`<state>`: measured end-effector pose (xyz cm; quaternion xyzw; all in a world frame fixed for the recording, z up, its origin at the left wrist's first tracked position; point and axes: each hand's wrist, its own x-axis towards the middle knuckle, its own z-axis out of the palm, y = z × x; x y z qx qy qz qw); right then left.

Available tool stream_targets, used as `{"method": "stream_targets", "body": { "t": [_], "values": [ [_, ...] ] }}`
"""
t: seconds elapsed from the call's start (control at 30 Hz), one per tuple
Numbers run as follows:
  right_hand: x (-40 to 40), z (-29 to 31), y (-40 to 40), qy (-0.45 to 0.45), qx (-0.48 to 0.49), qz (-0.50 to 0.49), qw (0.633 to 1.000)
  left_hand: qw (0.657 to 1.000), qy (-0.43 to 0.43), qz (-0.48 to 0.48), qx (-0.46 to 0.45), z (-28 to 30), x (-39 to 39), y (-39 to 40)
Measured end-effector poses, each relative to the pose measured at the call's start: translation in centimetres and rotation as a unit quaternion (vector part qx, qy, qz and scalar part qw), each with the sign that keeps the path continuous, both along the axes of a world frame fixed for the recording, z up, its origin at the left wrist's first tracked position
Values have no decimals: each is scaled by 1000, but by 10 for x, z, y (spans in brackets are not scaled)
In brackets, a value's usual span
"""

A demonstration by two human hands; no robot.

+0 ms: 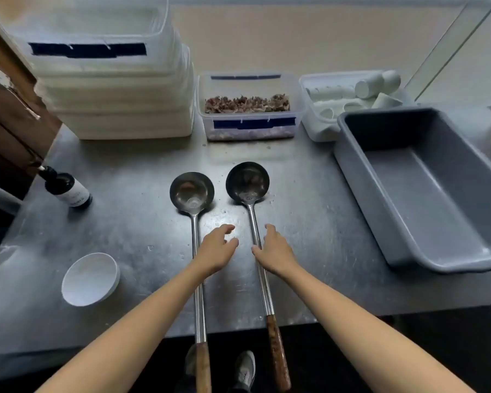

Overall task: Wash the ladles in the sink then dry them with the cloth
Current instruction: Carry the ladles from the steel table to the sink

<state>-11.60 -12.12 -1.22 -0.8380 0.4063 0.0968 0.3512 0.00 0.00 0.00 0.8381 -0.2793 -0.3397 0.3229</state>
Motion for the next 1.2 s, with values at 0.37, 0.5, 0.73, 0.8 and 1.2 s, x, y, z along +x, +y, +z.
{"method": "stream_targets", "body": {
  "t": [0.37, 0.5, 0.73, 0.8, 1.2],
  "values": [
    [18, -36, -3, 16, 29, -89, 996, 887, 388, 239, -72, -43, 17, -57],
    [17, -40, -2, 9, 59, -117, 991, 854, 450, 244, -89, -46, 31, -68],
    [-6, -33, -2, -52, 132, -160, 977, 819, 530, 209, -73, -46, 30, -78],
    [-15, -28, 0, -56, 129, -176, 974, 814, 542, 198, -65, -44, 28, -76],
    [-83, -1, 44, -116, 122, -325, 931, 809, 579, 93, -43, -14, -26, -66]
  ]
}}
